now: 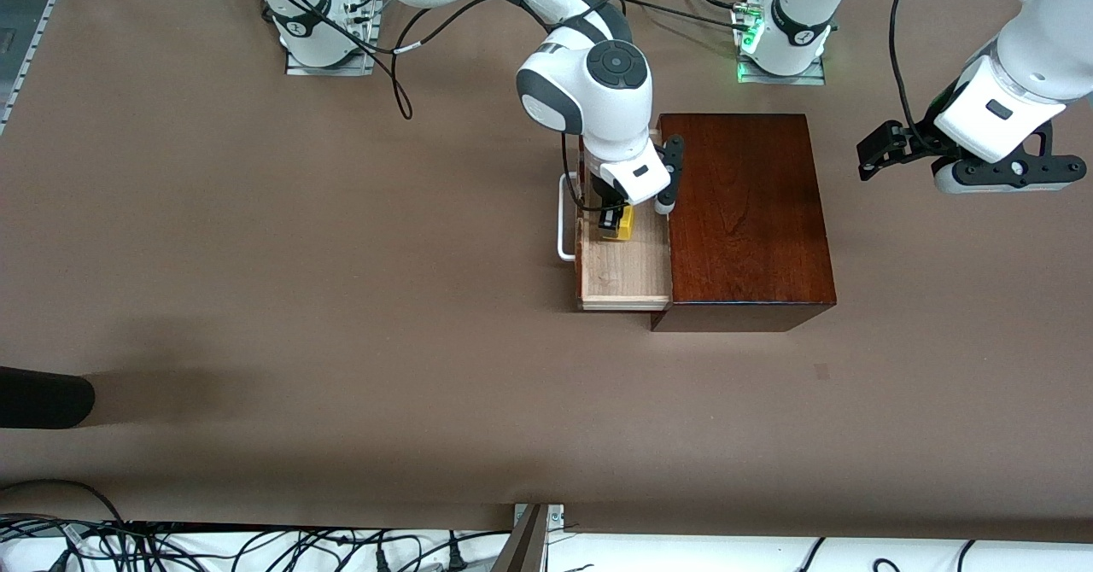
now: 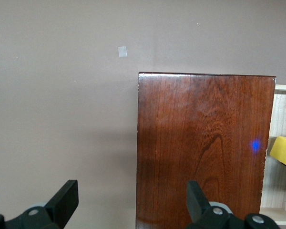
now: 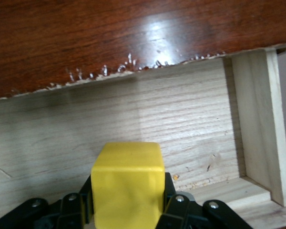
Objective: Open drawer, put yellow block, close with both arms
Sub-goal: 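Lower the cube into the drawer and open the right gripper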
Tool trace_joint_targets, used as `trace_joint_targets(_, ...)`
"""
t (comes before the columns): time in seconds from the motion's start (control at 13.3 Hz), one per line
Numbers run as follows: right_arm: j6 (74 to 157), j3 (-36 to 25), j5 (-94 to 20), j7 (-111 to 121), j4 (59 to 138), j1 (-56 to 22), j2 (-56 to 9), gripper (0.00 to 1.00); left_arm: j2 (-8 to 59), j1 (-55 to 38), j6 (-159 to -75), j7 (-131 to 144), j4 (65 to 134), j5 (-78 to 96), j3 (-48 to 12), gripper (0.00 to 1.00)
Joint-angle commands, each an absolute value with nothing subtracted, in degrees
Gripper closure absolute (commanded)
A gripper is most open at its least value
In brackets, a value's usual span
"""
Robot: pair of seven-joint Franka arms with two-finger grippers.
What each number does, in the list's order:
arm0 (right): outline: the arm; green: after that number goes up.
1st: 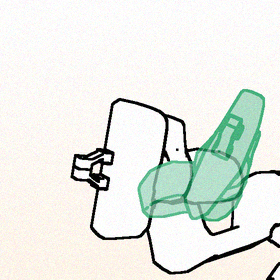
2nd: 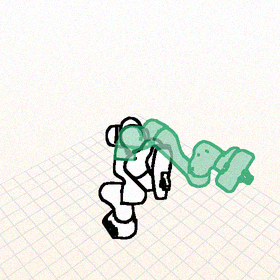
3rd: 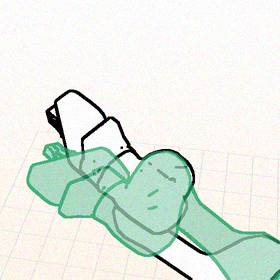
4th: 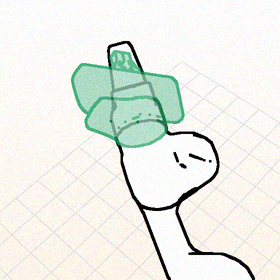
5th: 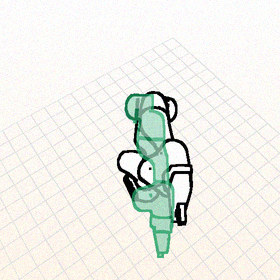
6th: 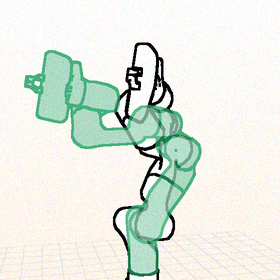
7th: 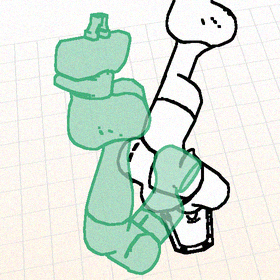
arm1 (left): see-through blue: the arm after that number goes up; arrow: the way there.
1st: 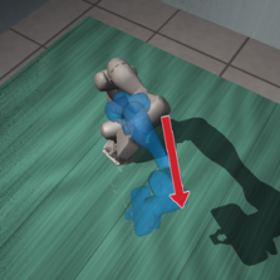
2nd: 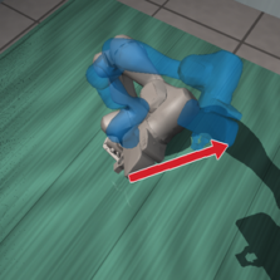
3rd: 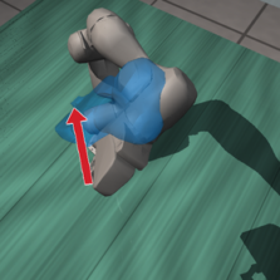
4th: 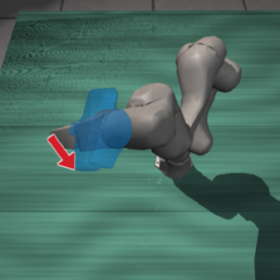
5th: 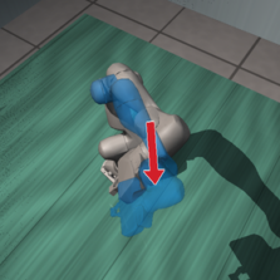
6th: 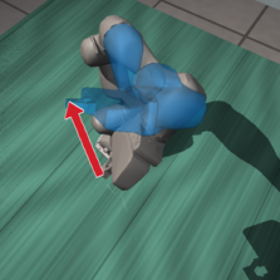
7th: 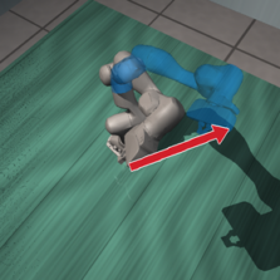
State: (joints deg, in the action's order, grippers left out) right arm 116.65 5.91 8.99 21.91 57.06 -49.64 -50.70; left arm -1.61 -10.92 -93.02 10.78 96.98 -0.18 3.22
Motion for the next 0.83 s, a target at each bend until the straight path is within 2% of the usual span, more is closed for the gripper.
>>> trace_joint_targets(0.0,116.4,4.9,9.9,21.5,54.4,-51.2,-52.4,0.8,-0.7,-10.8,-92.5,10.5,95.2,-1.3,3.0,0.0)
trace_joint_targets(0.6,118.2,3.2,10.3,21.4,54.5,-53.0,-54.5,0.77,-0.7,-10.9,-92.5,10.5,95.2,-1.3,3.0,0.0)
trace_joint_targets(0.68,118.2,3.1,10.3,21.3,54.5,-53.0,-54.5,0.56,-0.8,-10.9,-92.5,10.5,95.2,-1.3,2.9,0.0)
trace_joint_targets(0.75,118.1,3.1,10.4,21.2,54.5,-53.0,-54.4,0.39,-0.7,-10.9,-92.5,10.5,95.2,-1.3,2.9,0.0)
